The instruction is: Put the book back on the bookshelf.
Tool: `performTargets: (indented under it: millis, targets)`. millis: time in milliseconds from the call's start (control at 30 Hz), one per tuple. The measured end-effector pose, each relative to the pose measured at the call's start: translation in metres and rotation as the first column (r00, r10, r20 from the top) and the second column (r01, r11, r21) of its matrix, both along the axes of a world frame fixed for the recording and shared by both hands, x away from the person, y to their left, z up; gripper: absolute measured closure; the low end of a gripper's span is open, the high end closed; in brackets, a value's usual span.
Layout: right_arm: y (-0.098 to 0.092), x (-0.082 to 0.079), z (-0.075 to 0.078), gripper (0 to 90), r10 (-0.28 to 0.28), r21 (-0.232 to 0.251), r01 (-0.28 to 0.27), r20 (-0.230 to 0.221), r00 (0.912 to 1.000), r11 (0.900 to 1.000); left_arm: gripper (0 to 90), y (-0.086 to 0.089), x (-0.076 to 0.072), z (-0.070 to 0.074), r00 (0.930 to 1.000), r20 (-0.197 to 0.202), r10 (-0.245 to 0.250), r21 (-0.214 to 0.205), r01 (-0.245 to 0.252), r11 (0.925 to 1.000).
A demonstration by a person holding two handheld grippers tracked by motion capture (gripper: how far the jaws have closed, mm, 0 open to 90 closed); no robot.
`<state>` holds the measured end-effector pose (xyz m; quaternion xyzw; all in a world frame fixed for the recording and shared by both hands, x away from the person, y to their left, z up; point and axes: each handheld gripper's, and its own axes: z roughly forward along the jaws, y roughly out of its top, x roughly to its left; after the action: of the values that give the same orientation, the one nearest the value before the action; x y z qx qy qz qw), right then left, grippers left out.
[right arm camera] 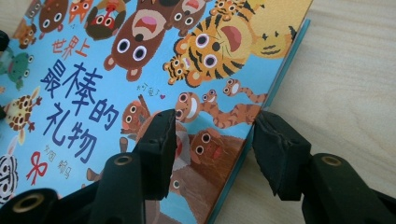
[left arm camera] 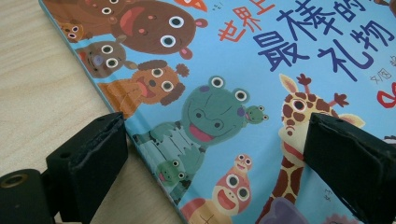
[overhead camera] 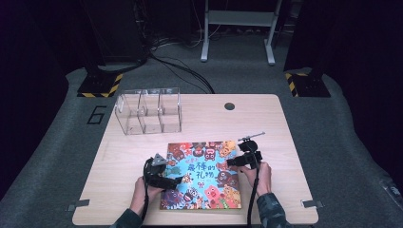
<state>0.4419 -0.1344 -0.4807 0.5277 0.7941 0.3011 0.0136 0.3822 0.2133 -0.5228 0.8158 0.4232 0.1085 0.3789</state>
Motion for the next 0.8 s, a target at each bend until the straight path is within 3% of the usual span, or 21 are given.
performTargets:
  millis: [167,500,633,733,800]
  targets:
    - [0.001,-0.002,0.006,48.8,0.004,0.002,-0.004,0.012,0.9999,1.0000,6.6,0.000,0.000,0.000,0.9999,-0.010,0.014,-0.032,-0.014,0.9994]
    - [-0.001,-0.004,0.017,49.4,0.004,0.037,-0.005,0.031,0.9995,0.9993,6.8,0.003,0.003,0.002,0.9998,-0.017,-0.006,-0.043,0.005,0.9991]
    - [-0.002,-0.005,0.020,49.4,0.011,0.041,-0.012,0.039,0.9992,0.9991,7.0,0.009,0.002,0.006,1.0000,0.005,0.005,0.019,-0.005,0.9998]
    - [-0.003,-0.005,0.022,49.5,0.007,0.050,-0.009,0.040,0.9992,0.9987,7.0,0.019,0.001,0.008,0.9990,0.007,0.044,0.035,-0.044,0.9984]
    - [-0.002,-0.005,0.023,49.5,0.008,0.050,-0.010,0.043,0.9991,0.9987,7.4,0.025,0.001,0.009,0.9976,0.013,0.068,0.071,-0.068,0.9951]
